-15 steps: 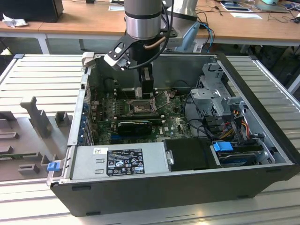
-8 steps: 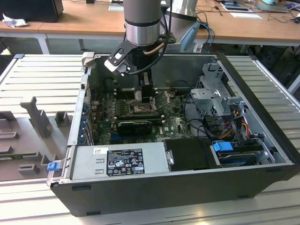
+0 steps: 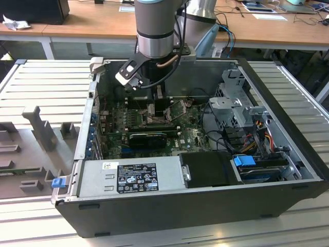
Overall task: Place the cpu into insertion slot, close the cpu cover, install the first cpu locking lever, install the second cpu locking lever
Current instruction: 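Place the cpu into insertion slot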
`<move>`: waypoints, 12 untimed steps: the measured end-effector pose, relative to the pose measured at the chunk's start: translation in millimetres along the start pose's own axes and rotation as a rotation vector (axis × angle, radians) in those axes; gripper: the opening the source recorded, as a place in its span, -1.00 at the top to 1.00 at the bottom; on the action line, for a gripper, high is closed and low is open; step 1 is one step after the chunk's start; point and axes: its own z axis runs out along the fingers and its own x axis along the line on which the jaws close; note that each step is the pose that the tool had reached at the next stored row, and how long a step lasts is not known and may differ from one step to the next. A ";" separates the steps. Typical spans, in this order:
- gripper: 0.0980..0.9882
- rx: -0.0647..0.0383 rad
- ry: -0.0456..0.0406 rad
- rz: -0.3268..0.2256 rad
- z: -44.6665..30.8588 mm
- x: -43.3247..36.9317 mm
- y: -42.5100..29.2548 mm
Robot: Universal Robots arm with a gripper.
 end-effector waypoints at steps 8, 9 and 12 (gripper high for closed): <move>0.03 0.000 -0.0001 0.012 13.1 6.5 -2.9; 0.03 0.000 0.0001 0.012 14.8 6.5 -3.2; 0.03 0.000 0.0003 0.013 20.5 7.6 -3.8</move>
